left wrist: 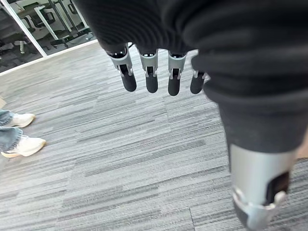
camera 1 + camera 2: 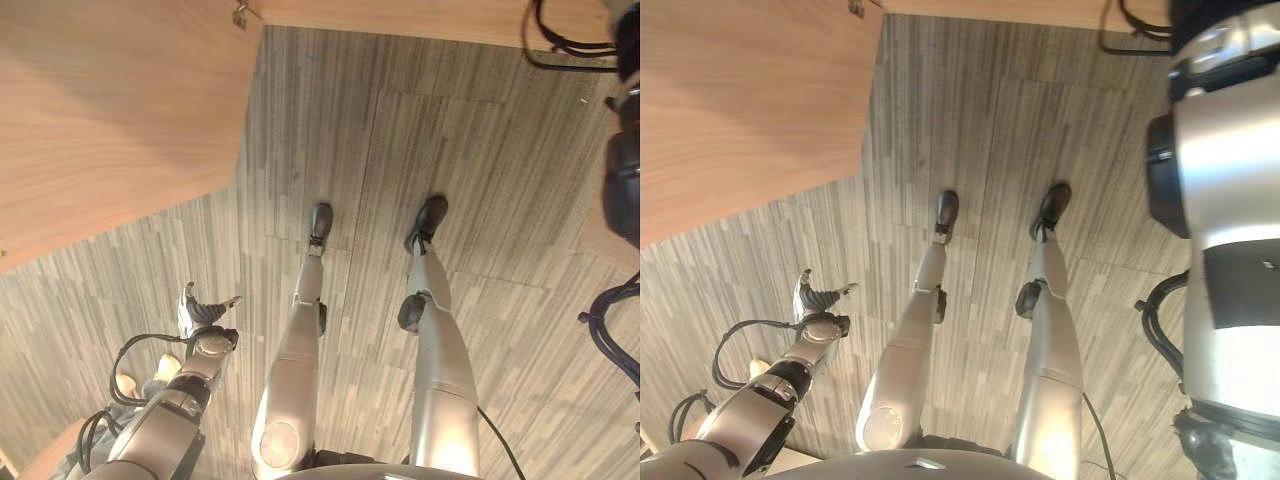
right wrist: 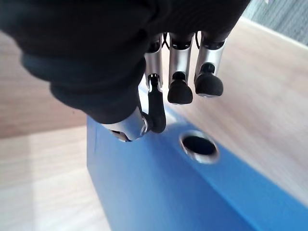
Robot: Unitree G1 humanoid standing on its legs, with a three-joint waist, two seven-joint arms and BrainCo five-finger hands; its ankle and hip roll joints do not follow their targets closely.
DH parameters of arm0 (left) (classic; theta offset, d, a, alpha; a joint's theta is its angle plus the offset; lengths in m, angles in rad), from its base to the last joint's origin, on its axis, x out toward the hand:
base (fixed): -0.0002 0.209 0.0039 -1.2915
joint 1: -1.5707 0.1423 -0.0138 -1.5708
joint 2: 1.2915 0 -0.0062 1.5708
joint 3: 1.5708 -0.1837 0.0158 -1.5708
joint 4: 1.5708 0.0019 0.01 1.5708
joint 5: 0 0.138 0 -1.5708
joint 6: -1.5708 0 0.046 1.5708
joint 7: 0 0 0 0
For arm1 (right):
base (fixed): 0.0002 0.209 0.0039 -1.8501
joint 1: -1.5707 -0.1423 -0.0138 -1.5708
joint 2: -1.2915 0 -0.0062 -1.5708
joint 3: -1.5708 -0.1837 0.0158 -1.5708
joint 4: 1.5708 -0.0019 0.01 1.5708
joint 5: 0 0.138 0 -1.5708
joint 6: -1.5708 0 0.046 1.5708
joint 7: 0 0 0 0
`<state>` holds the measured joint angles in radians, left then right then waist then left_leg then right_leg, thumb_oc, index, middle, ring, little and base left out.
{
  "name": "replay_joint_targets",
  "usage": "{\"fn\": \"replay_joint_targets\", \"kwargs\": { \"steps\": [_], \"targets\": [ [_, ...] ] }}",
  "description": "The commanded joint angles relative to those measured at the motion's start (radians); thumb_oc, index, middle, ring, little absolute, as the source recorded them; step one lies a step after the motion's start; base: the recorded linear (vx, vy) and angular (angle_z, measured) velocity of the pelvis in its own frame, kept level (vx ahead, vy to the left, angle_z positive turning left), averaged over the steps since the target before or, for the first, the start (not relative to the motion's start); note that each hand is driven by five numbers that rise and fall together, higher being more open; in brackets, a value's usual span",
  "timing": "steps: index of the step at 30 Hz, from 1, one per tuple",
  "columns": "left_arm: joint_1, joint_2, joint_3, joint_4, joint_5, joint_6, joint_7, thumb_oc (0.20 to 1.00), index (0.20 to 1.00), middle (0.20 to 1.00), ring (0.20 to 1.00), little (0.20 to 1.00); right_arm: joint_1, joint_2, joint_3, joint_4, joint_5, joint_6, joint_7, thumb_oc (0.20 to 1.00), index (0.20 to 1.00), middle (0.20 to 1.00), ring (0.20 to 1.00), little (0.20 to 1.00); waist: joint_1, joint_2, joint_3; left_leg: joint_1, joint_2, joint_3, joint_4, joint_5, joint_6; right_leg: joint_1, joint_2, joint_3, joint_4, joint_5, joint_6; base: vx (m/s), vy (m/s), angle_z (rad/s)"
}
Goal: Put the empty folder in the office cabinet
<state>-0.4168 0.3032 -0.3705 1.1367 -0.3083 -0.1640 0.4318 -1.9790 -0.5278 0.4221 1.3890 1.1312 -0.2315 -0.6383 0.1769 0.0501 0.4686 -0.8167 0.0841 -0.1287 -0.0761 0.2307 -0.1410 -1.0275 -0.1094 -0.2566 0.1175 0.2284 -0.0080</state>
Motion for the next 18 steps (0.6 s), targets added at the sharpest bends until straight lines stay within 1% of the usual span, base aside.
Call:
{"fn": "replay_joint_targets", "kwargs": {
  "steps": [1, 6, 11, 12, 13, 14, 15, 18],
  "targets": [
    [0.031, 0.081, 0.002, 0.013, -0.003, 0.001, 0.029, 1.0, 1.0, 1.0, 1.0, 1.0, -0.047, 0.057, 0.134, 0.006, -0.027, 0.009, 0.047, 0.2, 0.2, 0.2, 0.2, 0.2, 0.015, -0.017, -0.017, 0.249, 0.064, -0.02, -0.011, -0.216, -0.074, 0.037, -0.019, 0.063, 0.109, -0.28, 0.146, 0.0, 0.0, 0.0],
    [0.021, 0.09, 0.005, 0.014, 0.008, -0.004, 0.018, 1.0, 1.0, 1.0, 1.0, 1.0, -0.03, 0.066, 0.192, -0.027, -0.028, 0.044, 0.133, 0.2, 0.2, 0.2, 0.2, 0.2, 0.021, -0.021, -0.013, 0.236, 0.069, -0.022, -0.011, -0.211, -0.078, 0.011, -0.023, 0.063, 0.131, -0.286, 0.146, 0.0, 0.0, 0.0],
    [0.009, 0.092, -0.004, 0.022, 0.01, -0.005, 0.013, 1.0, 1.0, 1.0, 1.0, 1.0, -0.031, 0.096, 0.241, -0.063, -0.032, 0.038, 0.166, 0.2, 0.2, 0.2, 0.2, 0.2, 0.021, -0.025, -0.011, 0.225, 0.075, -0.024, -0.011, -0.206, -0.084, -0.012, -0.023, 0.061, 0.153, -0.294, 0.144, 0.0, 0.0, 0.0],
    [0.005, 0.095, -0.006, 0.024, 0.009, -0.004, 0.011, 1.0, 1.0, 1.0, 1.0, 1.0, -0.03, 0.107, 0.254, -0.076, -0.033, 0.031, 0.176, 0.2, 0.2, 0.2, 0.2, 0.2, 0.02, -0.029, -0.011, 0.223, 0.077, -0.026, -0.011, -0.204, -0.085, -0.016, -0.022, 0.059, 0.159, -0.297, 0.143, 0.0, 0.0, 0.0],
    [-0.003, 0.099, -0.014, 0.031, 0.011, 0.0, 0.011, 1.0, 1.0, 1.0, 1.0, 1.0, -0.026, 0.142, 0.276, -0.098, -0.031, 0.028, 0.191, 0.2, 0.2, 0.2, 0.2, 0.2, 0.019, -0.034, -0.009, 0.22, 0.082, -0.026, -0.011, -0.201, -0.087, -0.026, -0.021, 0.057, 0.171, -0.299, 0.142, 0.0, 0.0, 0.0],
    [-0.003, 0.098, -0.013, 0.031, 0.011, 0.0, 0.011, 1.0, 1.0, 1.0, 1.0, 1.0, -0.025, 0.143, 0.277, -0.099, -0.031, 0.027, 0.19, 0.2, 0.2, 0.2, 0.2, 0.2, 0.019, -0.034, -0.009, 0.219, 0.082, -0.026, -0.011, -0.201, -0.087, -0.027, -0.021, 0.057, 0.172, -0.299, 0.141, 0.0, 0.0, 0.0],
    [-0.019, 0.102, -0.021, 0.038, 0.012, 0.005, 0.011, 1.0, 1.0, 1.0, 1.0, 1.0, -0.013, 0.174, 0.298, -0.13, -0.024, 0.015, 0.206, 0.2, 0.2, 0.2, 0.2, 0.2, 0.015, -0.042, -0.008, 0.218, 0.085, -0.027, -0.011, -0.197, -0.089, -0.033, -0.018, 0.057, 0.178, -0.301, 0.139, 0.0, 0.0, 0.0],
    [-0.038, 0.112, -0.025, 0.047, 0.015, 0.012, 0.008, 1.0, 1.0, 1.0, 1.0, 1.0, 0.016, 0.231, 0.344, -0.189, -0.038, 0.013, 0.239, 0.2, 0.2, 0.2, 0.2, 0.2, 0.007, -0.057, -0.006, 0.217, 0.088, -0.026, -0.011, -0.195, -0.093, -0.036, -0.017, 0.056, 0.185, -0.3, 0.136, 0.0, 0.0, 0.0]
  ]
}}
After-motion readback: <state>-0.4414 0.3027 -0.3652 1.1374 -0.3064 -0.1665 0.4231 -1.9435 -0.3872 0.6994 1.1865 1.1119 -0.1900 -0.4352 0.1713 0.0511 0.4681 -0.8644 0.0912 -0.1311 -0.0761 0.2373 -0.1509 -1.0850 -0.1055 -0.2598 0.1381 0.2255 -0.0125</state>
